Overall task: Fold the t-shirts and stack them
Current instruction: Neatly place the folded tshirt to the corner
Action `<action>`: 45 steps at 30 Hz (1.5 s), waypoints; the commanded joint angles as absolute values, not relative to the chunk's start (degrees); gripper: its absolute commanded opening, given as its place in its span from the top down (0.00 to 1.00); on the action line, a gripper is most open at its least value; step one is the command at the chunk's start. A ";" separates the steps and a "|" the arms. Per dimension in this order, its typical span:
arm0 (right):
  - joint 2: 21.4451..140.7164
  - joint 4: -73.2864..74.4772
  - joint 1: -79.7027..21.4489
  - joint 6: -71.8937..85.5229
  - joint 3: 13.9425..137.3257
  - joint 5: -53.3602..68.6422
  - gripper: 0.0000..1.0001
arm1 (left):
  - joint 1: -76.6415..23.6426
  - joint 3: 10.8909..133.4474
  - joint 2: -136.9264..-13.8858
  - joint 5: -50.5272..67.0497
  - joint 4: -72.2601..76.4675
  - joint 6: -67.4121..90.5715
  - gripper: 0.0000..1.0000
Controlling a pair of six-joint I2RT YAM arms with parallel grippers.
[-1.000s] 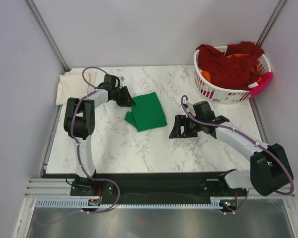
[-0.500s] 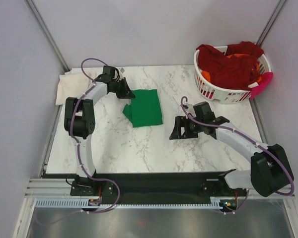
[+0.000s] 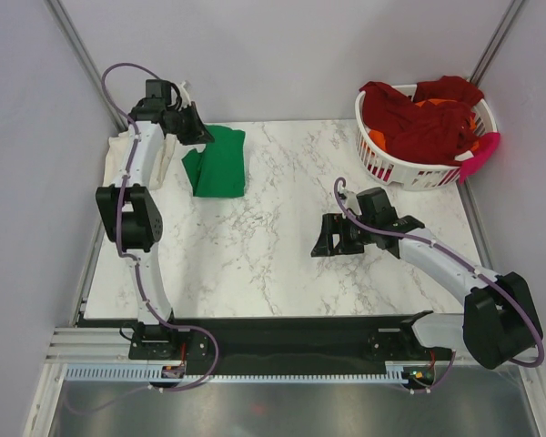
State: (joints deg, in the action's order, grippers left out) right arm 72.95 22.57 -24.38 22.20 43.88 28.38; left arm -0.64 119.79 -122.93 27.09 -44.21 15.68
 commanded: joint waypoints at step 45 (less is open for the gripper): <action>78.66 21.09 -25.14 21.53 41.84 29.27 0.09 | 25.84 143.97 -140.18 18.73 -42.80 21.54 0.98</action>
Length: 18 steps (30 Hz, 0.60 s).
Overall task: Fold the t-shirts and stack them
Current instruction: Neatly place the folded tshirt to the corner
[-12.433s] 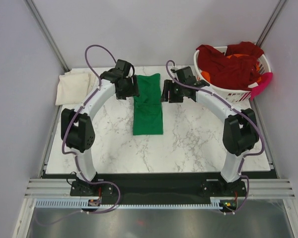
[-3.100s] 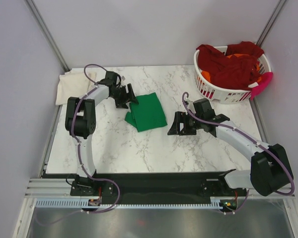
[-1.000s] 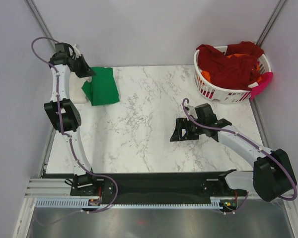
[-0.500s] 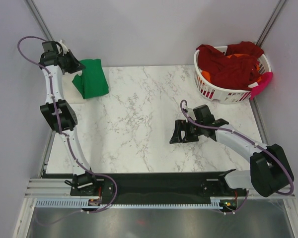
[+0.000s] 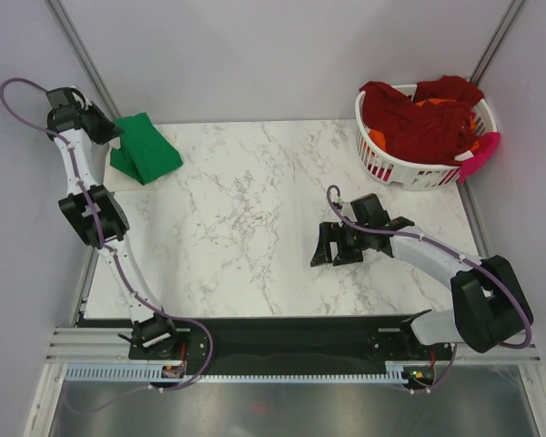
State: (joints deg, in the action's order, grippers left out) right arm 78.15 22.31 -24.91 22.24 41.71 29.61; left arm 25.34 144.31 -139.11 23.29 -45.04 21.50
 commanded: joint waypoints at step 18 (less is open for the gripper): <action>80.42 21.62 -25.22 21.36 42.28 28.65 0.09 | 36.99 129.82 -144.68 -3.34 -44.56 28.03 0.25</action>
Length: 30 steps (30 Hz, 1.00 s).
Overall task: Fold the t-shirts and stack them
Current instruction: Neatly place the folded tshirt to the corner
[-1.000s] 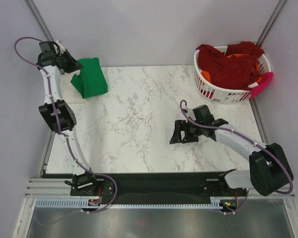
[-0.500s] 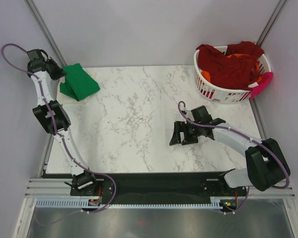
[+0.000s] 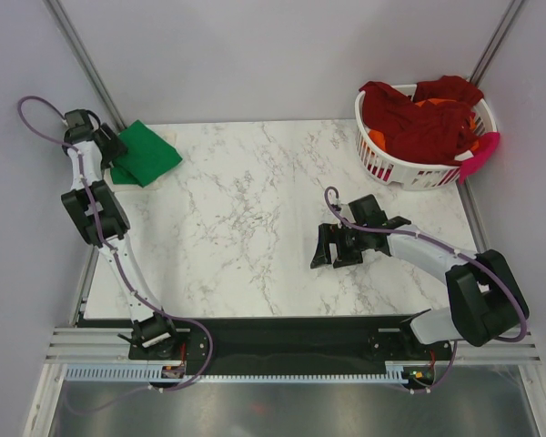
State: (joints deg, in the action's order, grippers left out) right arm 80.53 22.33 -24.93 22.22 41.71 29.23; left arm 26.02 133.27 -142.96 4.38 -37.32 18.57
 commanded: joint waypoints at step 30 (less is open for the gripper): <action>71.37 21.62 -27.77 21.36 42.19 29.18 0.07 | 46.58 109.62 -118.75 26.89 -38.25 33.31 0.15</action>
